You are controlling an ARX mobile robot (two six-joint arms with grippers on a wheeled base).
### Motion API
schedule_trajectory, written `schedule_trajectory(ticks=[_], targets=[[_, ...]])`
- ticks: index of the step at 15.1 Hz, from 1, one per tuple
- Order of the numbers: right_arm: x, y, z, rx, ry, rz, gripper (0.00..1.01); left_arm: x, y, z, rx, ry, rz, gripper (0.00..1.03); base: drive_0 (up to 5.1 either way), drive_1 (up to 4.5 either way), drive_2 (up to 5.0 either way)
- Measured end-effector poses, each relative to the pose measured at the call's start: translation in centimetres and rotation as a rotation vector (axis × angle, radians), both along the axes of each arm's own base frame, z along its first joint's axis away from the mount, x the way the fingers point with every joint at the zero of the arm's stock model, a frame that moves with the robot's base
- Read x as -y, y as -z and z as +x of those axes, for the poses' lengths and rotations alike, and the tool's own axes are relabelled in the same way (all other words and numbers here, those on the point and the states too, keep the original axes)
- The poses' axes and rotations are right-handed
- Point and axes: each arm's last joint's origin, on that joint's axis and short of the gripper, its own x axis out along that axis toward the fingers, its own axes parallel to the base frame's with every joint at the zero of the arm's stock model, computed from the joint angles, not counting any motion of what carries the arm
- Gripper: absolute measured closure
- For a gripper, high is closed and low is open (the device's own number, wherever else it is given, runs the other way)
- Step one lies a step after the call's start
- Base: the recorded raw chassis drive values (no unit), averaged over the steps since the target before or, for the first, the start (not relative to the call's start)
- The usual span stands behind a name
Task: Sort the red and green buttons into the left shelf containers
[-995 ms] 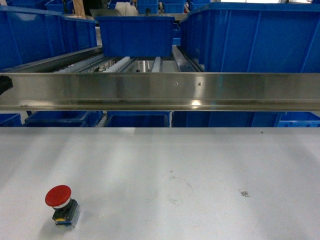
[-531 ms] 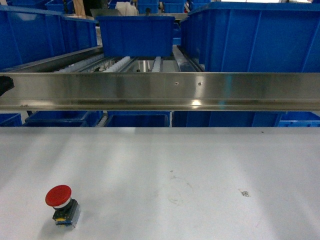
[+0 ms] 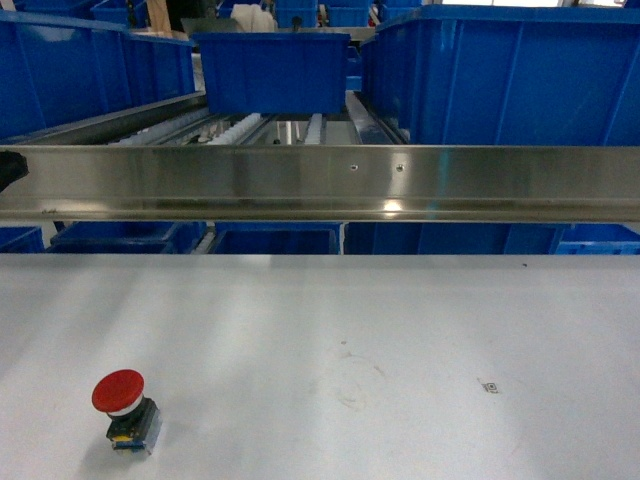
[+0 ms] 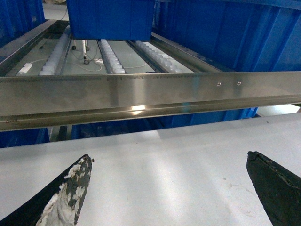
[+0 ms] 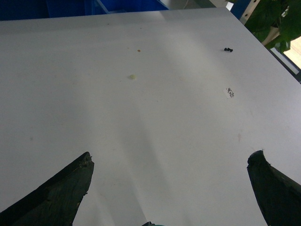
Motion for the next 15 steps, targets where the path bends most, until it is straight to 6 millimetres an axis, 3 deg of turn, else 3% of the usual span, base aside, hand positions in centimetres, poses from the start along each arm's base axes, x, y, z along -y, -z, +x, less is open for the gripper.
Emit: schedule_trajectory(ticks=[9, 11, 15], targets=[[-0.3, 3.1, 0.0, -0.059, 0.022, 0.005, 0.03, 0.0, 0.0, 0.0, 0.0, 0.0, 0.0, 0.05, 0.0, 0.0, 0.0], [-0.4, 4.9, -0.2, -0.108, 0.036, 0.01, 0.03, 0.0, 0.0, 0.0, 0.0, 0.0, 0.0, 0.05, 0.0, 0.0, 0.0], [-0.3, 5.3, 0.4, -0.105, 0.056, -0.022, 0.03, 0.0, 0.0, 0.0, -0.001, 0.0, 0.0, 0.05, 0.0, 0.0, 0.0]])
